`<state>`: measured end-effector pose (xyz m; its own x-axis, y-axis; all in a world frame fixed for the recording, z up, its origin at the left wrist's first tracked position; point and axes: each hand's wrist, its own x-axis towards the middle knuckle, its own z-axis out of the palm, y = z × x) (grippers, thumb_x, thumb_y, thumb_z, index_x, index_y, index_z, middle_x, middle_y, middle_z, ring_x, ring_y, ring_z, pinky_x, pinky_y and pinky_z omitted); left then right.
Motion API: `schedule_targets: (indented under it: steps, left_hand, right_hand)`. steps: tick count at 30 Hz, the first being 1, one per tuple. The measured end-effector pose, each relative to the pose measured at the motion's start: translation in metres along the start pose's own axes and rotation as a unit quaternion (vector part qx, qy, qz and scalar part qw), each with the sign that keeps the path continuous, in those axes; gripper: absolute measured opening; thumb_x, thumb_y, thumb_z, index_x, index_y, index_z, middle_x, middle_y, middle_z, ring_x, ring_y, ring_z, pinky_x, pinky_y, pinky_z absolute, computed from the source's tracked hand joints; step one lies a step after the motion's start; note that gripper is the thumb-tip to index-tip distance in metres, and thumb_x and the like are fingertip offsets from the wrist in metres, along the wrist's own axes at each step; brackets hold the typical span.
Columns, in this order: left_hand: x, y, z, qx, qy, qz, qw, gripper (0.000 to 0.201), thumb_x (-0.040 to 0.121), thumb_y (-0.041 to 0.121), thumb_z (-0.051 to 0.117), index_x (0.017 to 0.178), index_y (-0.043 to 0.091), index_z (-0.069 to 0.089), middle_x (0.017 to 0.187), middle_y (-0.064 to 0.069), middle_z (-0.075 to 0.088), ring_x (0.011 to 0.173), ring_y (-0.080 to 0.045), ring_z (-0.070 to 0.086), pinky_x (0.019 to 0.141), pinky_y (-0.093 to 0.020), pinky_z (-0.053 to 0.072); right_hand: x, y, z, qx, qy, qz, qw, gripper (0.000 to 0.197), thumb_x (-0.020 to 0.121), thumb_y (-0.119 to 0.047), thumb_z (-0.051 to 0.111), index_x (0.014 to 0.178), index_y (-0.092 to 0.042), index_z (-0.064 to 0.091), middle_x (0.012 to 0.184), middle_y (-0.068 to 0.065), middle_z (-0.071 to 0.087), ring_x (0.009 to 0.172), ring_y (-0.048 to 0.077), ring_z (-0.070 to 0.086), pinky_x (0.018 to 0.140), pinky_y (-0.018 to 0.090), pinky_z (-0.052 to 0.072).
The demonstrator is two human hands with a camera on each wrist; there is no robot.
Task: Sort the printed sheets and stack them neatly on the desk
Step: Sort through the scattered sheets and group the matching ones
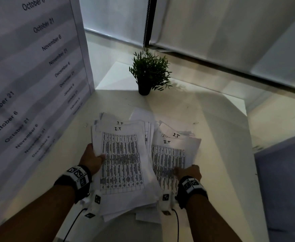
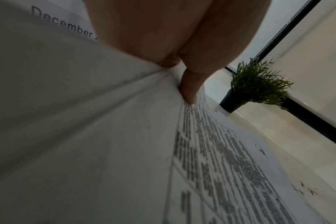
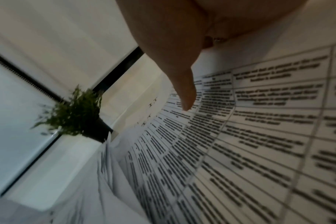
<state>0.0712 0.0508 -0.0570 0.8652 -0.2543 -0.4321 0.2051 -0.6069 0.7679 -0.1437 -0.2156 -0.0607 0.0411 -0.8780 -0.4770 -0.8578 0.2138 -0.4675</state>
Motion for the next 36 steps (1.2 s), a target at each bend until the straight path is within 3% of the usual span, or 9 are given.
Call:
schedule_targets:
  steps: [4, 8, 11, 17, 19, 25, 28, 32, 36]
  left_hand:
    - [0.0, 0.0, -0.003, 0.007, -0.005, -0.001, 1.0, 0.052, 0.088, 0.014, 0.067, 0.133, 0.005, 0.041, 0.127, -0.019, 0.055, 0.112, -0.032, 0.055, 0.096, -0.038, 0.043]
    - [0.0, -0.001, -0.004, 0.009, -0.003, 0.001, 1.0, 0.053, 0.089, 0.015, 0.067, 0.134, 0.005, 0.041, 0.128, -0.019, 0.055, 0.105, -0.025, 0.053, 0.092, -0.034, 0.042]
    - [0.0, 0.0, -0.003, 0.011, 0.002, 0.002, 1.0, 0.053, 0.089, 0.013, 0.066, 0.134, 0.004, 0.041, 0.129, -0.019, 0.055, 0.109, -0.029, 0.055, 0.093, -0.035, 0.042]
    - [0.002, -0.002, -0.004, 0.019, 0.0, -0.005, 1.0, 0.054, 0.089, 0.013, 0.065, 0.136, 0.005, 0.039, 0.13, -0.019, 0.055, 0.116, -0.034, 0.055, 0.097, -0.037, 0.043]
    - [0.003, -0.001, -0.004, 0.012, 0.002, -0.003, 1.0, 0.054, 0.089, 0.011, 0.066, 0.135, 0.003, 0.04, 0.13, -0.02, 0.055, 0.116, -0.035, 0.054, 0.098, -0.039, 0.043]
    - [0.007, -0.005, -0.003, 0.009, 0.004, 0.0, 1.0, 0.053, 0.087, 0.011, 0.067, 0.133, 0.001, 0.042, 0.129, -0.021, 0.056, 0.115, -0.035, 0.056, 0.1, -0.041, 0.045]
    - [0.006, -0.005, -0.002, 0.011, 0.004, -0.007, 1.0, 0.053, 0.087, 0.011, 0.068, 0.132, 0.002, 0.042, 0.128, -0.02, 0.056, 0.115, -0.035, 0.056, 0.099, -0.041, 0.045]
    - [0.005, -0.003, -0.004, 0.013, 0.001, -0.007, 1.0, 0.054, 0.087, 0.013, 0.068, 0.133, 0.003, 0.042, 0.128, -0.018, 0.056, 0.115, -0.034, 0.056, 0.098, -0.039, 0.044]
    - [0.005, -0.002, -0.006, 0.008, 0.003, -0.011, 1.0, 0.051, 0.089, 0.011, 0.066, 0.133, 0.003, 0.042, 0.125, -0.017, 0.056, 0.111, -0.032, 0.056, 0.095, -0.038, 0.044]
  right_hand:
    - [-0.001, -0.002, 0.001, -0.011, -0.03, 0.009, 0.999, 0.034, 0.079, -0.016, 0.072, 0.106, 0.004, 0.066, 0.093, 0.019, 0.069, 0.079, 0.032, 0.066, 0.07, 0.03, 0.054]
    - [-0.002, 0.002, 0.001, -0.051, -0.015, -0.006, 0.999, 0.041, 0.084, -0.025, 0.066, 0.118, -0.003, 0.062, 0.116, 0.014, 0.065, 0.105, 0.03, 0.063, 0.084, 0.033, 0.05]
    - [-0.001, 0.003, 0.008, -0.02, -0.004, -0.006, 1.0, 0.032, 0.086, -0.022, 0.065, 0.11, 0.0, 0.065, 0.109, 0.016, 0.069, 0.09, 0.027, 0.066, 0.072, 0.028, 0.05]
    - [-0.008, -0.002, 0.007, 0.11, 0.007, 0.06, 0.992, 0.059, 0.079, -0.009, 0.074, 0.127, 0.001, 0.041, 0.11, 0.023, 0.06, 0.1, 0.038, 0.063, 0.079, 0.034, 0.049]
    - [-0.003, 0.003, 0.011, 0.089, -0.014, 0.059, 0.994, 0.055, 0.077, -0.015, 0.073, 0.124, 0.004, 0.051, 0.107, 0.017, 0.064, 0.093, 0.034, 0.064, 0.076, 0.03, 0.048]
    - [-0.002, 0.009, 0.019, -0.019, -0.012, 0.042, 0.999, 0.062, 0.081, -0.028, 0.071, 0.132, 0.0, 0.05, 0.135, 0.018, 0.052, 0.122, 0.032, 0.051, 0.104, 0.039, 0.043]
    - [-0.005, 0.004, 0.016, 0.009, -0.053, 0.031, 0.998, 0.052, 0.087, -0.021, 0.064, 0.133, -0.001, 0.051, 0.128, 0.015, 0.058, 0.113, 0.03, 0.058, 0.096, 0.031, 0.047]
    - [-0.019, -0.007, -0.007, 0.022, -0.024, -0.005, 0.999, 0.012, 0.089, -0.014, 0.062, 0.093, -0.003, 0.066, 0.083, 0.009, 0.064, 0.061, 0.019, 0.052, 0.06, 0.023, 0.043]
    - [-0.03, -0.038, -0.064, 0.055, 0.11, -0.159, 0.979, 0.02, 0.09, -0.015, 0.055, 0.075, -0.002, 0.057, 0.077, 0.014, 0.061, 0.068, 0.025, 0.057, 0.06, 0.024, 0.035]
